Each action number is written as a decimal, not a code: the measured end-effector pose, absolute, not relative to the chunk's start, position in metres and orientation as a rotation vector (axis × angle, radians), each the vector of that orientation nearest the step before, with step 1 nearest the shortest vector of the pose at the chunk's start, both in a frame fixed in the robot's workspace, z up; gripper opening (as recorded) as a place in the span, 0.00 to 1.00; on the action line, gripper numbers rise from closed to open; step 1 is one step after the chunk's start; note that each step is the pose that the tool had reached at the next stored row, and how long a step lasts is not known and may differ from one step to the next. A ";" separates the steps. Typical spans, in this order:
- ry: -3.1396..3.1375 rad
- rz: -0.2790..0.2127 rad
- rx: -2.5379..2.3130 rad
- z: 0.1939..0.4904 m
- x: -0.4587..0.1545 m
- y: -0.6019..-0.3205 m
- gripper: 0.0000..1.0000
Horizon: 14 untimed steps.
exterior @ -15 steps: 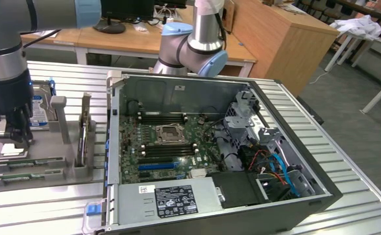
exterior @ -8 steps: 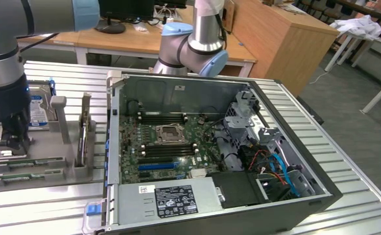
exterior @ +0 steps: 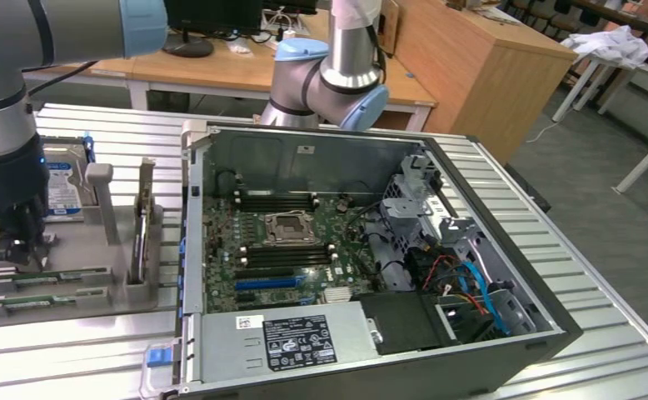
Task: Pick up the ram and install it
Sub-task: 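Pick up the ram and move it above insertion slot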
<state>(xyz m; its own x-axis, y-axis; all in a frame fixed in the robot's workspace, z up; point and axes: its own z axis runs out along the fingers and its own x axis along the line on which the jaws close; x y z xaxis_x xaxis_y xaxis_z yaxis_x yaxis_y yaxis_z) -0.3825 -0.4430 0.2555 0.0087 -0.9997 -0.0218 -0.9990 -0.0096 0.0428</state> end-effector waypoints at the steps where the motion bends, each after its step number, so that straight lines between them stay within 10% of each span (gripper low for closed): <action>1: -2.200 -0.071 2.220 0.256 -0.382 -0.443 0.30; 14: -2.200 -0.071 2.220 0.246 -0.383 -0.444 0.30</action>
<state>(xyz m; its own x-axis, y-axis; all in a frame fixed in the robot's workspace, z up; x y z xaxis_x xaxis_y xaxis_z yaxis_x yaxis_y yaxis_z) -0.3826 -0.4445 0.2457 0.0086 -0.9997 -0.0217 -0.9990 -0.0096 0.0431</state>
